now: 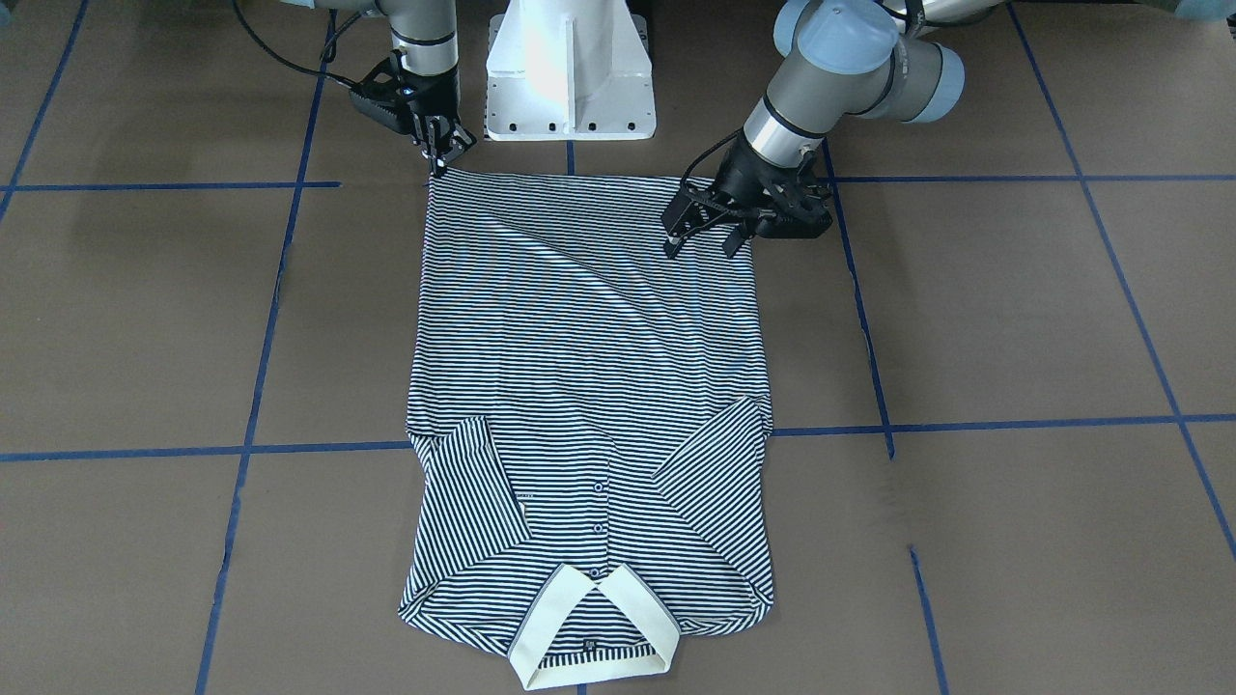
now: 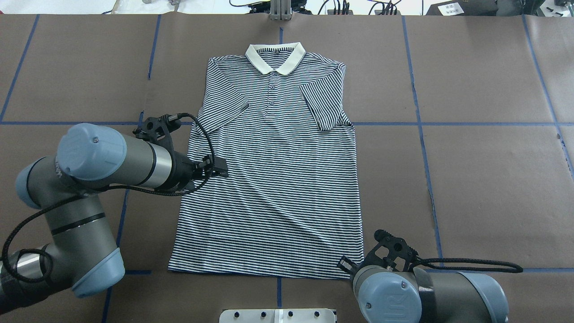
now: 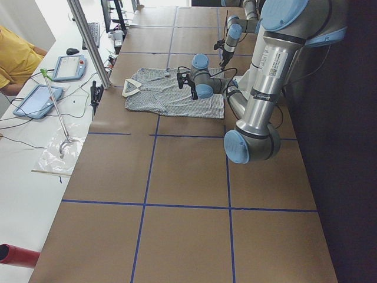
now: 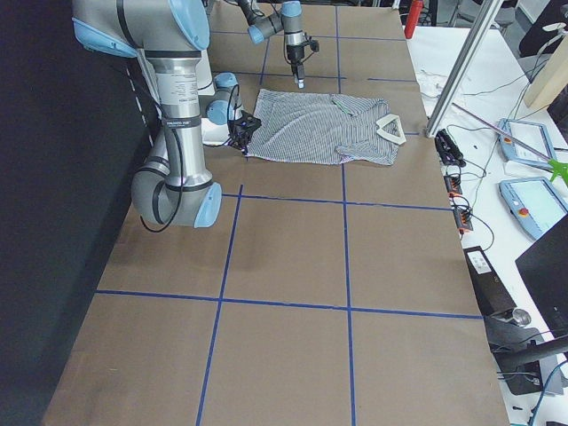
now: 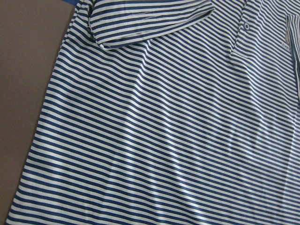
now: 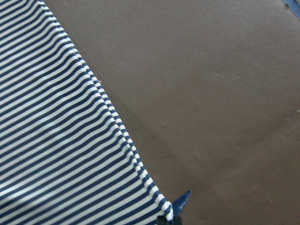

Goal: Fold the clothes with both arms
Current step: 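Move the left gripper to the hem corner nearest the robot and grasp both hem corners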

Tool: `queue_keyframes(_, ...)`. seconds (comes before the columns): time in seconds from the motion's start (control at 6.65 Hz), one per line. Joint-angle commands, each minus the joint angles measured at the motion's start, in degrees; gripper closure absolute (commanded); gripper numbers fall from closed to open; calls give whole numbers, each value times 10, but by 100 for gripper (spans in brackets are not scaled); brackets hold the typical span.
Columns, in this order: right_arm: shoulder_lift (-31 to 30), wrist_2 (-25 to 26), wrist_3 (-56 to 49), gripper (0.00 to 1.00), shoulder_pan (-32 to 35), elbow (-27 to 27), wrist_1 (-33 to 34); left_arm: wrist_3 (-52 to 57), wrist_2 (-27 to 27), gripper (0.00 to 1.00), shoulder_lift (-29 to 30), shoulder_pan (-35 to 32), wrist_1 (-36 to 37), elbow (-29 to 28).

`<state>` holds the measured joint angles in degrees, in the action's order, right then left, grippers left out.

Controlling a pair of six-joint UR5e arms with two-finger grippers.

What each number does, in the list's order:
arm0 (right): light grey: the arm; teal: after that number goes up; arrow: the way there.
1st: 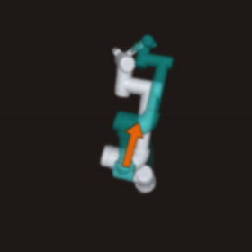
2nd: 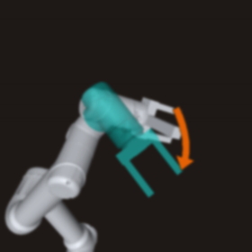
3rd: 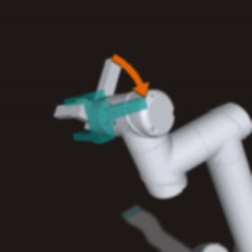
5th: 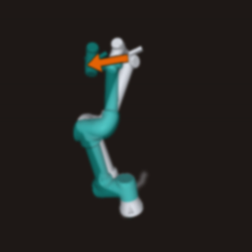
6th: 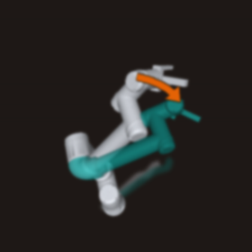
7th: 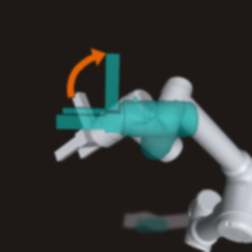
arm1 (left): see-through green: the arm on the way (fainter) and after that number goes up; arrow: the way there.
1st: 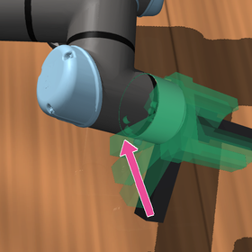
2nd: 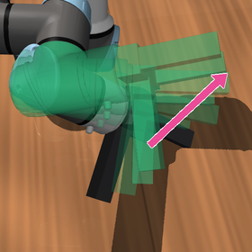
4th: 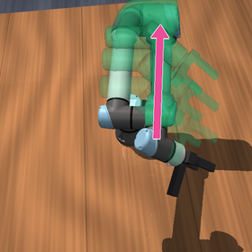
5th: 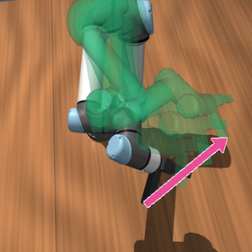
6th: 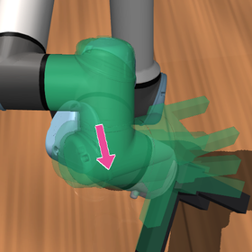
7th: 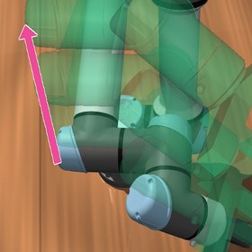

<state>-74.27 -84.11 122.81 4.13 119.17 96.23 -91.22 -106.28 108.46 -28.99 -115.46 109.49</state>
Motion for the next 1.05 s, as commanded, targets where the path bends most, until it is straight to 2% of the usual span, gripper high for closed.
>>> queue_keyframes(0.0, 0, 0, 0, 100, 4, 16, 0, -54, 87, 6, -78, 93, 55, 63)
queue_keyframes(0.15, 0, 0, 0, 100, 6, 22, 0, -112, 134, 11, -103, 142, 55, 60)
queue_keyframes(0.3, 0, 0, 0, 100, 6, 22, 0, -116, 139, 11, -108, 154, 59, 59)
queue_keyframes(0.45, 0, 0, 0, 100, 6, 22, 0, -116, 141, 15, -127, 168, 58, 59)
queue_keyframes(0.75, 0, 0, 0, 100, 5, 21, 0, -116, 140, 22, -130, 176, 59, 55)
queue_keyframes(0.9, 0, 0, 0, 100, 5, 21, 0, -116, 140, 37, -136, 180, 59, 56)
